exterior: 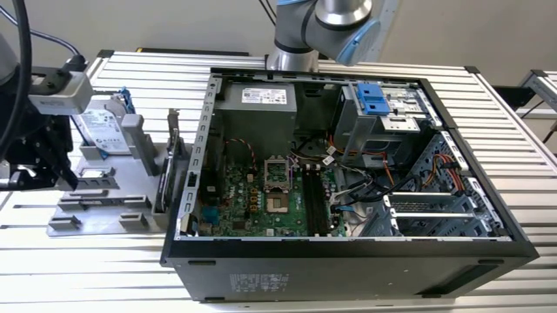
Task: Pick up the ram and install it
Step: 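Pick up the ram and move it above insertion slot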
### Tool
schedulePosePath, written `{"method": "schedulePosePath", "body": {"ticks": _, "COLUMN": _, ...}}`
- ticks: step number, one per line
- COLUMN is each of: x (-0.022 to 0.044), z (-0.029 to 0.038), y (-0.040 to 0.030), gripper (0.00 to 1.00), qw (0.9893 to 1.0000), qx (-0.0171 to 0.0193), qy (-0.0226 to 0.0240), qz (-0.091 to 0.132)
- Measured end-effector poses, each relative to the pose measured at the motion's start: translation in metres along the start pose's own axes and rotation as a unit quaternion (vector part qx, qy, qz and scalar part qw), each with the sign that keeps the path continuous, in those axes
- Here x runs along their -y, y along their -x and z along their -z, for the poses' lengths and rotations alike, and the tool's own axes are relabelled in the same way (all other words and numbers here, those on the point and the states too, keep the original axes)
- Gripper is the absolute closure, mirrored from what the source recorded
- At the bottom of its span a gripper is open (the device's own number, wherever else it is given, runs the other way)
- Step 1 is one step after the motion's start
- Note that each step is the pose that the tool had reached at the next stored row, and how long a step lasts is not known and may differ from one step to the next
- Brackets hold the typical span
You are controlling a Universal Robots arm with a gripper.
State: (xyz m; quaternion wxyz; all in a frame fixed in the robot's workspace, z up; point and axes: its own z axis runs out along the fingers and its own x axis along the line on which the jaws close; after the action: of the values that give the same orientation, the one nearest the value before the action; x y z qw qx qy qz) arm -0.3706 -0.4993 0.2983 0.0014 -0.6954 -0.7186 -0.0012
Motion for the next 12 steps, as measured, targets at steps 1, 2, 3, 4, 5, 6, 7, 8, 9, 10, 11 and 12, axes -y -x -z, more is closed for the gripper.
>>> {"method": "schedulePosePath", "body": {"ticks": 1, "x": 0.0, "z": 0.0011, "y": 0.0, "gripper": 1.0, "qw": 1.0, "qx": 0.0, "qy": 0.0, "qz": 0.0}}
{"method": "schedulePosePath", "body": {"ticks": 2, "x": 0.0, "z": 0.0023, "y": 0.0, "gripper": 1.0, "qw": 1.0, "qx": 0.0, "qy": 0.0, "qz": 0.0}}
{"method": "schedulePosePath", "body": {"ticks": 3, "x": 0.0, "z": 0.0035, "y": 0.0, "gripper": 1.0, "qw": 1.0, "qx": 0.0, "qy": 0.0, "qz": 0.0}}
{"method": "schedulePosePath", "body": {"ticks": 4, "x": 0.0, "z": 0.0048, "y": 0.0, "gripper": 1.0, "qw": 1.0, "qx": 0.0, "qy": 0.0, "qz": 0.0}}
{"method": "schedulePosePath", "body": {"ticks": 5, "x": 0.0, "z": 0.0062, "y": 0.0, "gripper": 1.0, "qw": 1.0, "qx": 0.0, "qy": 0.0, "qz": 0.0}}
{"method": "schedulePosePath", "body": {"ticks": 6, "x": 0.0, "z": 0.0075, "y": 0.0, "gripper": 1.0, "qw": 1.0, "qx": 0.0, "qy": 0.0, "qz": 0.0}}
{"method": "schedulePosePath", "body": {"ticks": 7, "x": 0.0, "z": 0.0089, "y": 0.0, "gripper": 1.0, "qw": 1.0, "qx": 0.0, "qy": 0.0, "qz": 0.0}}
{"method": "schedulePosePath", "body": {"ticks": 8, "x": 0.0, "z": 0.0102, "y": 0.0, "gripper": 1.0, "qw": 1.0, "qx": 0.0, "qy": 0.0, "qz": 0.0}}
{"method": "schedulePosePath", "body": {"ticks": 9, "x": 0.0, "z": 0.0115, "y": 0.0, "gripper": 1.0, "qw": 1.0, "qx": 0.0, "qy": 0.0, "qz": 0.0}}
{"method": "schedulePosePath", "body": {"ticks": 10, "x": 0.0, "z": 0.0129, "y": 0.0, "gripper": 1.0, "qw": 1.0, "qx": 0.0, "qy": 0.0, "qz": 0.0}}
{"method": "schedulePosePath", "body": {"ticks": 11, "x": 0.0, "z": 0.0143, "y": -0.0001, "gripper": 1.0, "qw": 1.0, "qx": 0.0, "qy": 0.0, "qz": 0.0}}
{"method": "schedulePosePath", "body": {"ticks": 12, "x": 0.0, "z": 0.0157, "y": -0.0001, "gripper": 1.0, "qw": 1.0, "qx": 0.0, "qy": 0.0, "qz": 0.0}}
